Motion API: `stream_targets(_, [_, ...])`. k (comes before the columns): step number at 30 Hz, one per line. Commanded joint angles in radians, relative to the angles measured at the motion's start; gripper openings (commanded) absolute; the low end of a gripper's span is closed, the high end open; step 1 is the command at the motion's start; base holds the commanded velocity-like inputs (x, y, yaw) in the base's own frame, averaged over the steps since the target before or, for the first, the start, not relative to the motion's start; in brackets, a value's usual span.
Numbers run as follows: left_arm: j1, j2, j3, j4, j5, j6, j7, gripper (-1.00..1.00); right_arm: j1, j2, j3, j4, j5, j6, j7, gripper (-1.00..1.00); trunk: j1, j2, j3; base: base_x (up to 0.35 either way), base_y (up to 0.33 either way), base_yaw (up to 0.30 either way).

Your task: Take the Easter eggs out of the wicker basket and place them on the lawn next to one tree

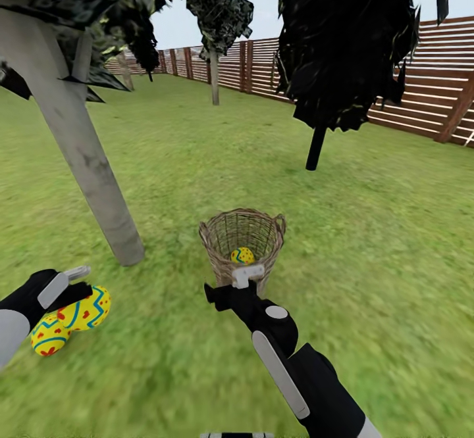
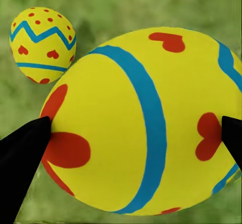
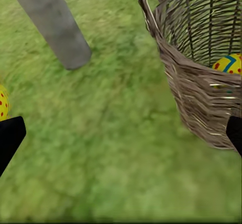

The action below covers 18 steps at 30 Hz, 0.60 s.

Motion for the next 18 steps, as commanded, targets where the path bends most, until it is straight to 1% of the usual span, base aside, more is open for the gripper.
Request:
stream_targets(1, [0.0,0.001,-0.007,-0.003,0.012,0.0,0.037,-1.0,-0.001,0.0,0.002,-0.001,-0.011,0.002,-0.011,1.0,0.0,-0.001,-0.005,0.0,0.0,0.0])
stream_targets(3, [0.0,0.001,-0.006,-0.003,0.011,-0.008,0.057,-1.0,-0.001,0.0,0.002,0.002,-0.011,0.002,-0.011,1.0,0.001,-0.001,-0.013,0.0,0.0,0.0])
stream_targets(6, [0.0,0.001,-0.007,-0.004,0.011,-0.043,0.074,-1.0,-0.001,0.0,0.002,0.002,-0.011,0.002,-0.012,1.0,0.002,-0.002,-0.024,0.0,0.0,0.0])
stream_targets(8, [0.0,0.001,-0.007,-0.004,0.011,-0.054,0.087,-1.0,-0.001,0.0,0.003,0.001,-0.01,0.002,-0.013,1.0,0.003,-0.002,-0.032,0.0,0.0,0.0])
stream_targets(18, [0.0,0.0,-0.016,-0.005,0.011,-0.074,0.091,-1.0,-0.001,0.001,0.004,-0.003,-0.01,0.002,-0.011,1.0,0.008,-0.005,-0.071,0.0,0.0,0.0])
